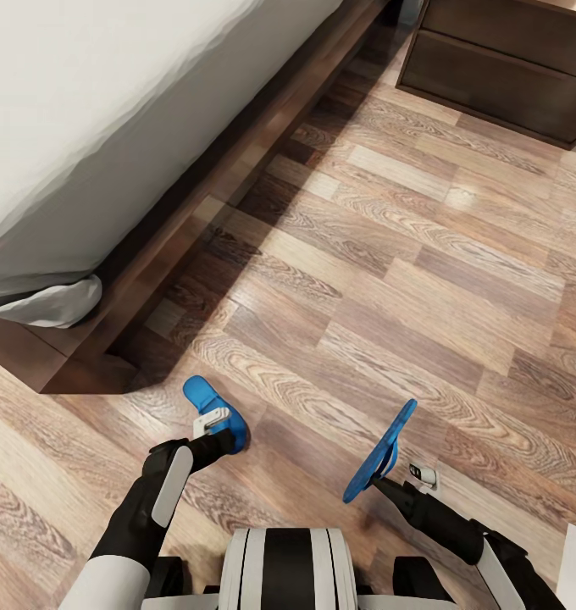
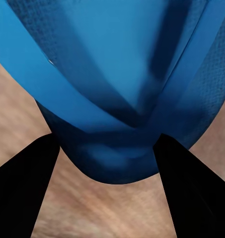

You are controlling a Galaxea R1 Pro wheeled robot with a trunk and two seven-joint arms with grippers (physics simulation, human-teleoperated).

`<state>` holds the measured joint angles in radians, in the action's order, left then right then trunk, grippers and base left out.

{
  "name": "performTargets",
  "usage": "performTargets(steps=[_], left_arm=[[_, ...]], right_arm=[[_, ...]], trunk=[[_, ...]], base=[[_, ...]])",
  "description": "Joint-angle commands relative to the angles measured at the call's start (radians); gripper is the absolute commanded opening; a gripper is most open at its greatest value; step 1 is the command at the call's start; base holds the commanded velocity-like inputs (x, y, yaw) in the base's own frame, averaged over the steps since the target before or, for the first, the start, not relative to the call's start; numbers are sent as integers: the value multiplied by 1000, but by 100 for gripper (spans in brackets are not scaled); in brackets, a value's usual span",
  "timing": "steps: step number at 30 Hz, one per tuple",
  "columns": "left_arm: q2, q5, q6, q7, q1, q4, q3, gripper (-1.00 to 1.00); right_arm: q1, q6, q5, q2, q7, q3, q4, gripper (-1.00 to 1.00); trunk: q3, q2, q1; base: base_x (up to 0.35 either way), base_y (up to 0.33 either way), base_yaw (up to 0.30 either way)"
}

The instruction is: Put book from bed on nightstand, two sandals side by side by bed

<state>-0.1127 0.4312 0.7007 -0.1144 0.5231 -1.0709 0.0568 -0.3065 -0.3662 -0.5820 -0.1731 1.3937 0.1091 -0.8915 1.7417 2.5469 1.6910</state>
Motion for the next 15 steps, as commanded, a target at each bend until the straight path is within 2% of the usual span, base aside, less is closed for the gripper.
performTargets(steps=[1,15], left_arm=[[-1,11,5,-8,0,-1,2,-100],[-1,11,4,-8,0,-1,2,-100]], right_arm=[[0,-13,-4,0,5,0,0,-100],[0,-13,-4,0,5,0,0,-100]], trunk=[[0,0,0],[8,1,1]], base=[[0,0,0],[0,0,0]])
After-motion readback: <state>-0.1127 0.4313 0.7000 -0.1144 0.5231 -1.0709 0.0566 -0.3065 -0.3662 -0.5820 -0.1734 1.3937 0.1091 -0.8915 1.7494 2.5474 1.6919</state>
